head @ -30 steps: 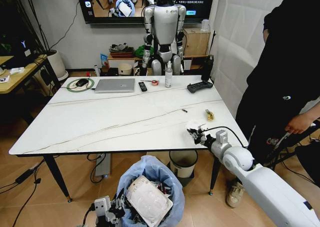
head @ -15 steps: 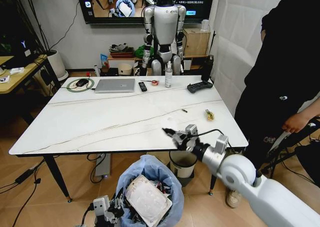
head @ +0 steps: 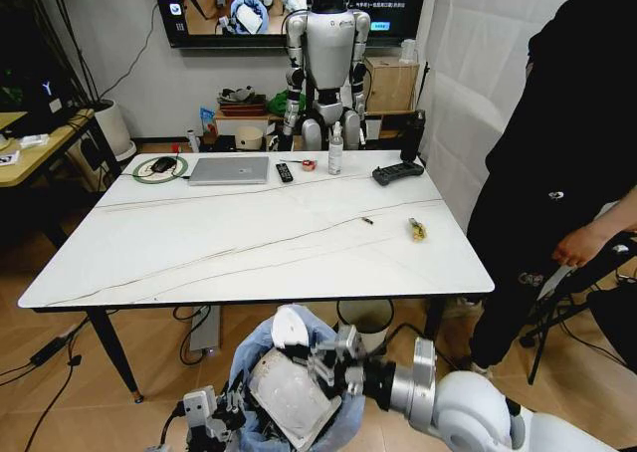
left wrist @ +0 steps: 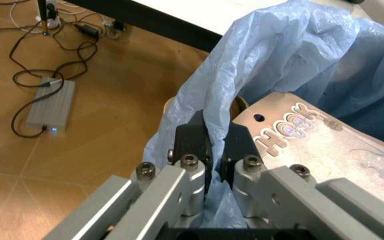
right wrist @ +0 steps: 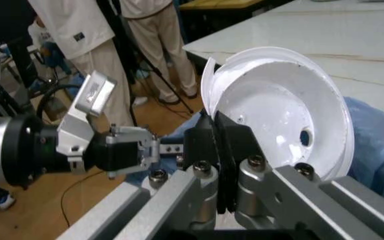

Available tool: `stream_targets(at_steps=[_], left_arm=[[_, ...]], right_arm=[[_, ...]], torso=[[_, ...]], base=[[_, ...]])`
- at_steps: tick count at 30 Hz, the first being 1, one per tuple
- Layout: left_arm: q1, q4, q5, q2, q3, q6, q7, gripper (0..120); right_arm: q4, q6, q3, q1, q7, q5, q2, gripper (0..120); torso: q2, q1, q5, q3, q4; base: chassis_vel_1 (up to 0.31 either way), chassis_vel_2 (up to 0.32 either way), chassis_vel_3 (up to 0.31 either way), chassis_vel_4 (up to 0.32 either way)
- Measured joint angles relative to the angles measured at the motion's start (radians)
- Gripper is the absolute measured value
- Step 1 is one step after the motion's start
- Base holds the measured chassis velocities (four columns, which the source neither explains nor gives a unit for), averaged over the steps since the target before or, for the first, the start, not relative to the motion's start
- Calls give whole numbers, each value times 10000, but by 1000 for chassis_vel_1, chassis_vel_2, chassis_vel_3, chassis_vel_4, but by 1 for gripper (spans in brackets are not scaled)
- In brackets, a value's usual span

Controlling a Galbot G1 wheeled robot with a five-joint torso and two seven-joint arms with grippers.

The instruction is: Pick up the trash bin and place the trash from the table into it.

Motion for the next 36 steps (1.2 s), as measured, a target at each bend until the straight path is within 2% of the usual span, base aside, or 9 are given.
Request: stream_targets(at_steps=[9,14,16,19,27,28,31,33,36], left_arm=[[-15,-23,7,-27,20,23,-19,0],[-14,-35,13,-10,2,36,-31,0],[-15,-35,13,-8,0,38,-32,0],[-30,-35,17,-10,0,43,-35,0],[-42,11,45,-15,24,47,-41,0],[-42,11,45,-15,24,47,-41,0],[-35,15,60,-16,39,46,-41,0],[-27,48,75,-19,56,35,-40,0],[-22,86,107,-25,78,27,-40,0]], right_arm=[[-227,71,265,-388,-181,-666,-110,1],[-299,72,442,-462,-180,-892,-119,23],[-295,72,463,-471,-176,-893,-124,25],[-245,72,514,-475,-143,-880,-124,41],[37,139,894,-552,-55,-755,32,69],[37,139,894,-552,-55,-755,32,69],[129,144,1181,-405,89,-578,331,79],[-59,332,1787,50,432,-514,1005,93],[-178,269,2112,250,618,-195,1309,98]], torso=[[0,0,0,0,0],[0,0,0,0,0],[0,0,-1,0,0],[0,0,0,0,0],[0,0,-2,0,0],[0,0,-2,0,0],[0,-1,0,0,0],[0,0,-1,0,1],[-1,0,0,1,1]], base=[[0,0,0,0],[0,0,0,0],[0,0,0,0],[0,0,0,0],[0,0,0,0],[0,0,0,0],[0,0,0,0],[0,0,0,0],[0,0,0,0]])
